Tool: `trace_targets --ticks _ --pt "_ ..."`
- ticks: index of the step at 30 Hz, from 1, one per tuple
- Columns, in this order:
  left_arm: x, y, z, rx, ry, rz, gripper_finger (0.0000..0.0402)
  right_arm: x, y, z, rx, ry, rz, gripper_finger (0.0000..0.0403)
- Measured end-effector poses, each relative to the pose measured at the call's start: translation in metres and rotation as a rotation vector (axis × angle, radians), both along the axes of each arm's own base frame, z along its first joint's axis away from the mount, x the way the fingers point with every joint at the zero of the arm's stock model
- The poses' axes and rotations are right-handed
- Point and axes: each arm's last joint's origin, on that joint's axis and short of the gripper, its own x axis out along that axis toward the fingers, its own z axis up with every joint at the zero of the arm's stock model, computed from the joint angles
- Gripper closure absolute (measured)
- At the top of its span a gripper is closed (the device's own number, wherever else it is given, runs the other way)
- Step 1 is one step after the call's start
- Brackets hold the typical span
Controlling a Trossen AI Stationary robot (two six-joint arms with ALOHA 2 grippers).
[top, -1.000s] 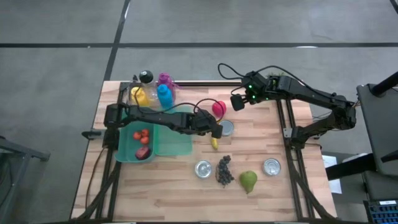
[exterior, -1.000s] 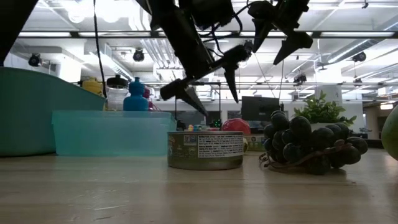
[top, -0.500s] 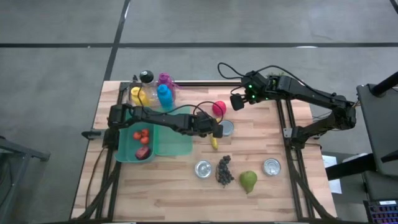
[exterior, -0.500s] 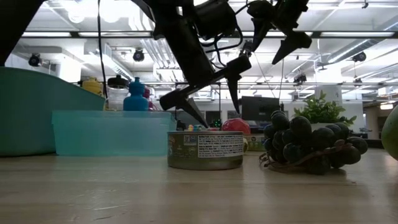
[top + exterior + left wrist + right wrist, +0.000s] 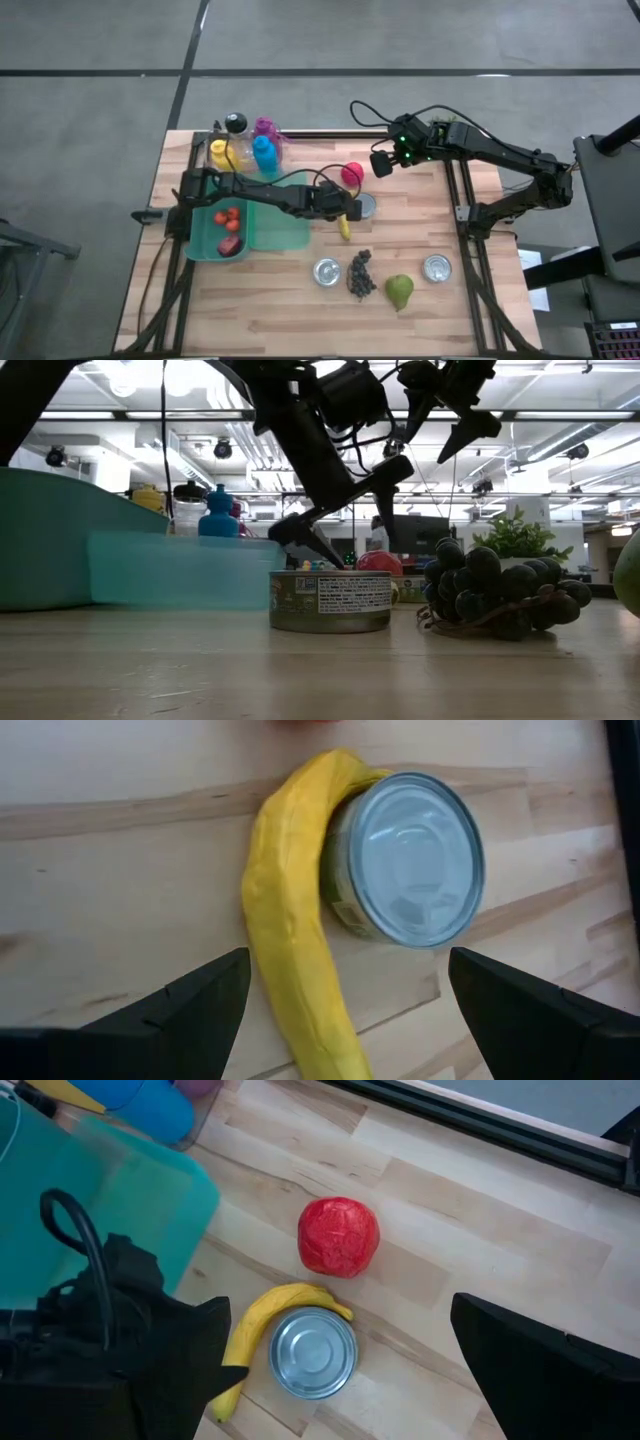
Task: Pick & Place Food Item
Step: Put the banana into the green bin
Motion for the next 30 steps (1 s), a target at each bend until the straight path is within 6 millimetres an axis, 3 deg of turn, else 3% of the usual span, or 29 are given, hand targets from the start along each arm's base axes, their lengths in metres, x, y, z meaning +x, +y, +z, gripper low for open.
trace_targets --ticks 14,30 --pt "0.002 0.000 -0.001 -0.005 -0.004 0.001 0.0056 0.000 0.000 0.000 -0.001 -0.002 0.000 0.0025" --pt "0.012 -0.001 0.030 0.006 -0.006 -0.003 0.0056 0.000 0.000 0.000 -0.001 -0.002 0.000 0.0025"
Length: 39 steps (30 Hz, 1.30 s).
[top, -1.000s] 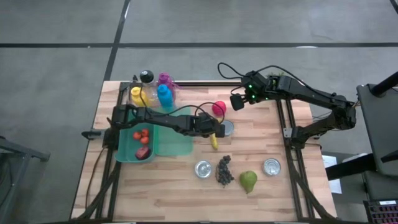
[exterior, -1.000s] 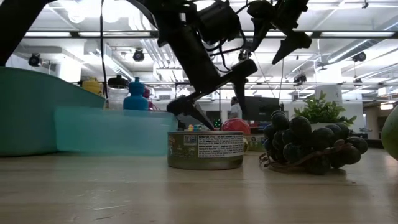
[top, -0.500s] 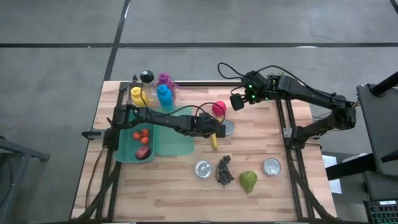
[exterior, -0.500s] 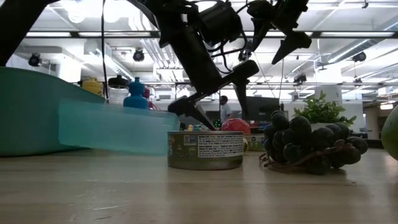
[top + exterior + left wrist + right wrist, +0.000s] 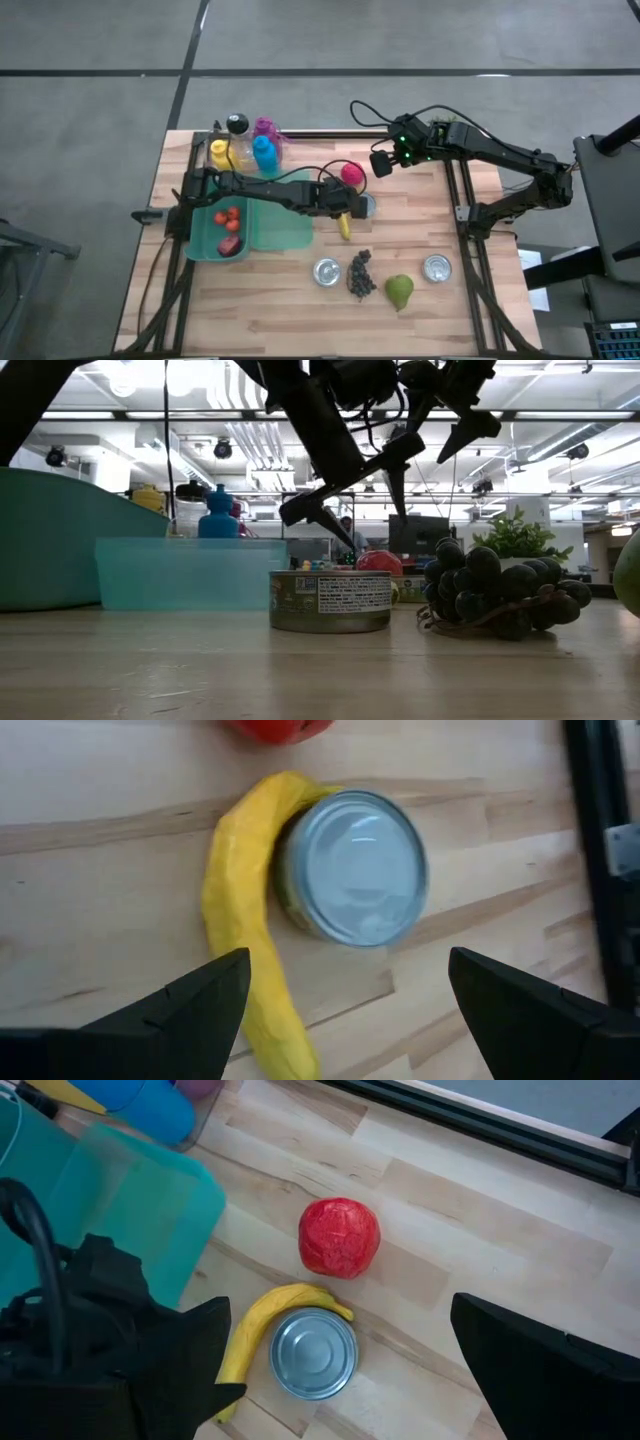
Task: Pick & Place Food Item
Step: Put the banana into the green bin
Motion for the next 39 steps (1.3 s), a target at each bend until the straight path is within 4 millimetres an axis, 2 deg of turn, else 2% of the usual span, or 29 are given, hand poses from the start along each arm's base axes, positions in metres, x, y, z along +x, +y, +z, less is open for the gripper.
trace_targets --ticks 9,15,17,26,31,39 --pt "0.007 -0.001 -0.001 0.019 -0.064 0.005 0.0056 0.000 0.000 0.000 0.000 0.000 0.000 0.0025" --pt "0.013 -0.002 -0.027 -0.006 -0.008 -0.023 0.0056 0.000 0.000 0.000 -0.001 -0.001 0.000 0.0025" --pt "0.017 -0.002 -0.030 -0.015 -0.002 -0.021 0.0056 0.000 0.000 0.000 -0.001 -0.002 0.000 0.0025" --pt "0.027 -0.001 -0.025 -0.028 0.150 -0.011 0.0056 0.000 0.000 0.000 -0.002 -0.004 0.000 0.0025" --pt "0.026 -0.001 -0.018 0.007 0.162 0.005 0.0056 0.000 0.000 0.000 -0.001 -0.004 0.000 0.0025" --pt "0.021 -0.001 -0.019 0.002 0.208 0.019 0.0056 0.000 0.000 0.000 -0.001 -0.004 0.000 0.0025"
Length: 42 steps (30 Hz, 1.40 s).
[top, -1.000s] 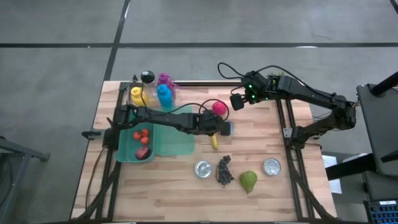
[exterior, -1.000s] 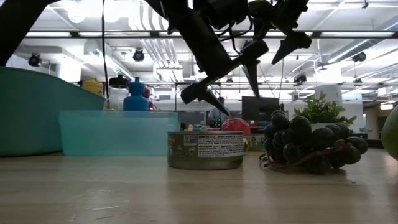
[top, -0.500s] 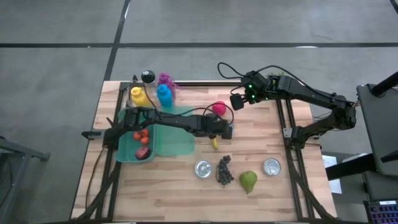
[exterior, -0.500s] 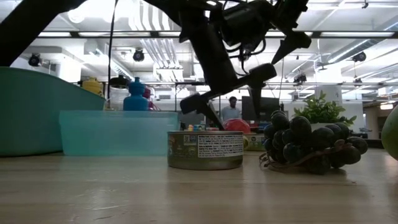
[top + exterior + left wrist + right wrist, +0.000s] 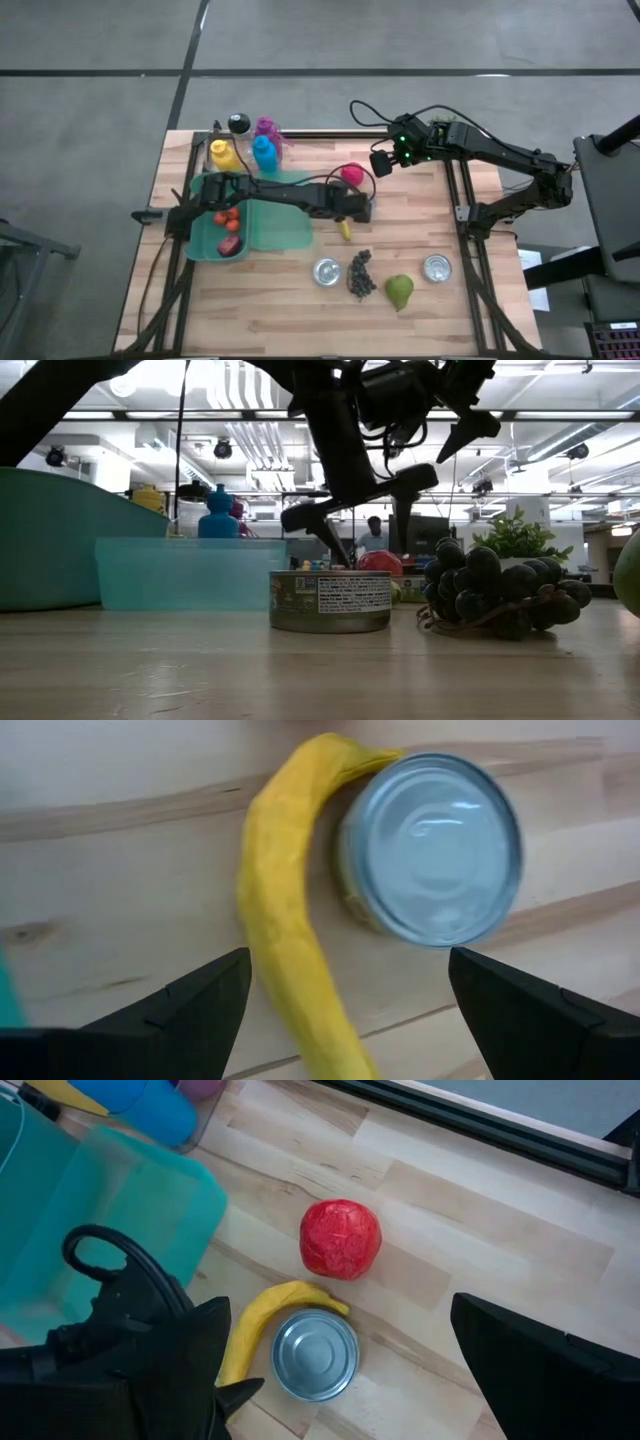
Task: Pick & Place Food Item
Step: Put the banana into the green bin
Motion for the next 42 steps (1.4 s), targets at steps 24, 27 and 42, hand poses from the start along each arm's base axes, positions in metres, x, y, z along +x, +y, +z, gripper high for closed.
trace_targets --ticks 24,27,42 --pt "0.000 0.000 -0.024 -0.056 0.069 0.026 0.0056 0.000 0.000 0.000 0.000 0.000 0.000 0.0025" --pt "0.000 0.000 -0.026 -0.055 0.076 0.025 0.0056 0.000 0.000 0.000 0.000 0.000 0.000 0.0025" --pt "-0.007 -0.001 -0.028 -0.080 0.143 0.026 0.0056 0.000 0.000 0.000 0.000 0.000 0.000 0.0025"
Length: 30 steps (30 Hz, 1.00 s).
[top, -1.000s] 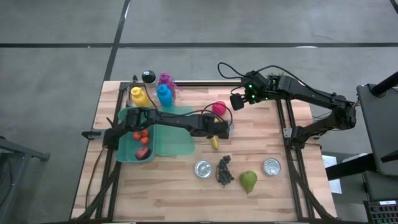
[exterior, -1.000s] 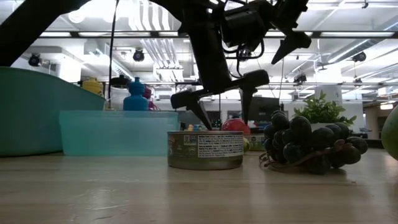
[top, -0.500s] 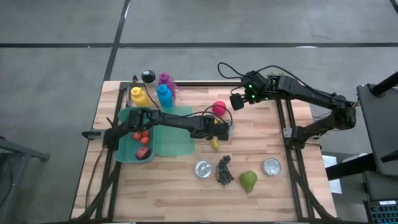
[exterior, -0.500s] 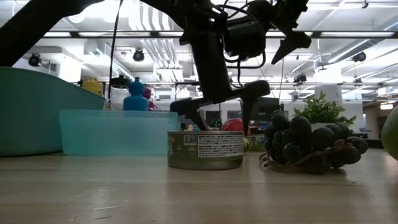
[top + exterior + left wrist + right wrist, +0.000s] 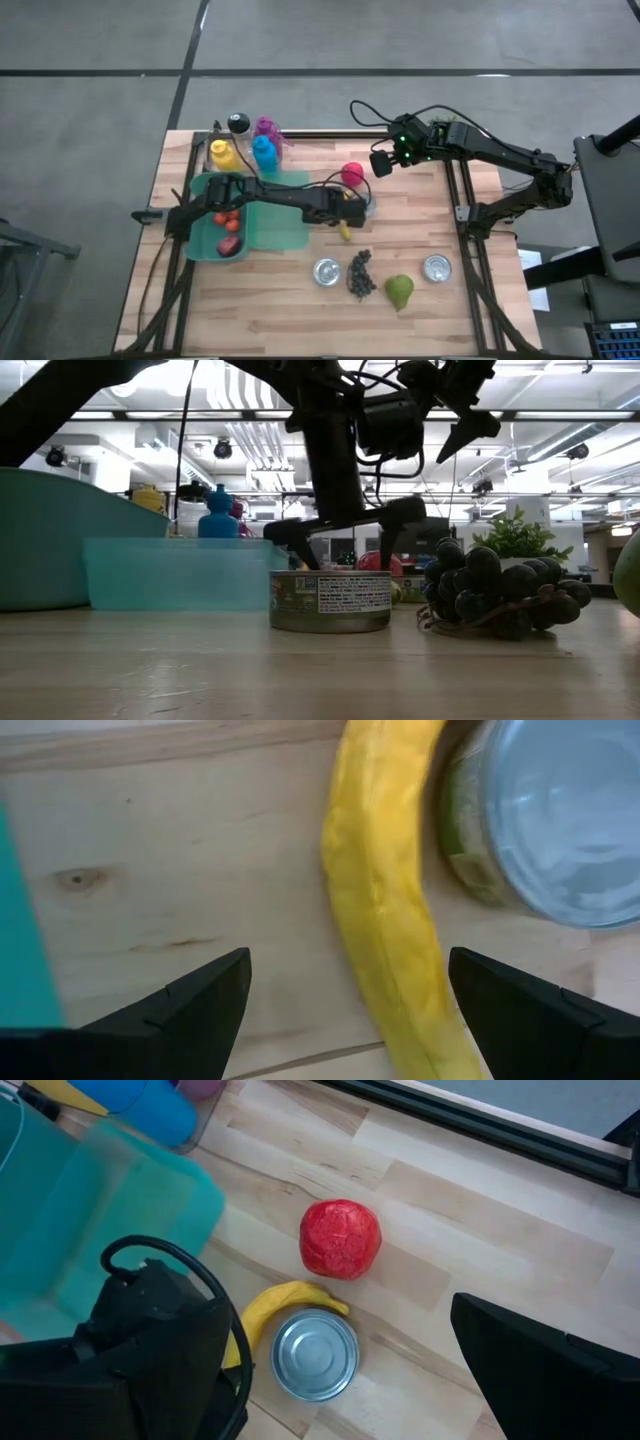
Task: Pick & Place Food Item
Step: Put the banana into the green bin
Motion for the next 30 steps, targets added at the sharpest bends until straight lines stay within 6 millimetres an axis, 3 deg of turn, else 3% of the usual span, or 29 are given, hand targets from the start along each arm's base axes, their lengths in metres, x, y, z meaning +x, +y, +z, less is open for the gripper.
trace_targets --ticks 11,30 --pt "-0.0016 0.0001 -0.0004 -0.010 0.008 0.037 0.0064 0.0000 0.0000 0.0000 0.000 0.000 0.000 0.0025" --pt "0.0012 0.0011 0.0002 -0.008 -0.022 0.043 0.0220 0.0000 0.0000 0.0000 0.000 0.000 0.000 0.0025"
